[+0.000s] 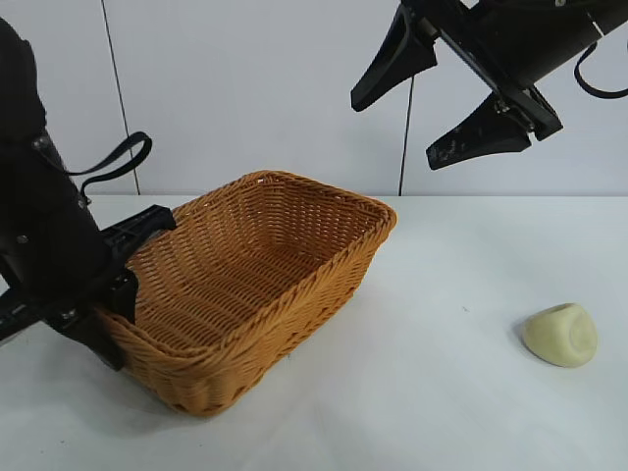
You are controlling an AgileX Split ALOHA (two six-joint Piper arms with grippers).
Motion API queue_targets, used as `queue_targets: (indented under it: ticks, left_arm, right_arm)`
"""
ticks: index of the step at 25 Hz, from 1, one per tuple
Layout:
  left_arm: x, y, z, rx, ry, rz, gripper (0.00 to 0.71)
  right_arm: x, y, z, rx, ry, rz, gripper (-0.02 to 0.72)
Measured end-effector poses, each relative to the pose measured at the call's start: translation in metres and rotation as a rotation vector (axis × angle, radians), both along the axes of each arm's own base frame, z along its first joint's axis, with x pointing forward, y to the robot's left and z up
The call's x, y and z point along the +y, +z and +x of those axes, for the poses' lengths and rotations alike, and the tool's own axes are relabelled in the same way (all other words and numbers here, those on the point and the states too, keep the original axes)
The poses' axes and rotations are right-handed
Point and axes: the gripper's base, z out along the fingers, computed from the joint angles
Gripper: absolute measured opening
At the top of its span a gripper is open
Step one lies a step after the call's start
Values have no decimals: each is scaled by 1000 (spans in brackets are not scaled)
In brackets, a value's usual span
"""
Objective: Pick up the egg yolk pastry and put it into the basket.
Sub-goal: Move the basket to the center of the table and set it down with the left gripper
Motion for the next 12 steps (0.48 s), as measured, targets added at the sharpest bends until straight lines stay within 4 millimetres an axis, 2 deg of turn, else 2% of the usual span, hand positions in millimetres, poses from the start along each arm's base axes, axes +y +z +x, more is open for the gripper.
queue_targets:
  ticks: [5, 12]
  left_arm:
    - [15, 15, 14, -37, -161, 69, 137]
    - [9, 23, 45, -31, -392, 117, 137]
  right_arm:
    - [0, 0, 0, 0, 0, 0, 624]
    - [0, 0, -1, 5, 5, 1, 624]
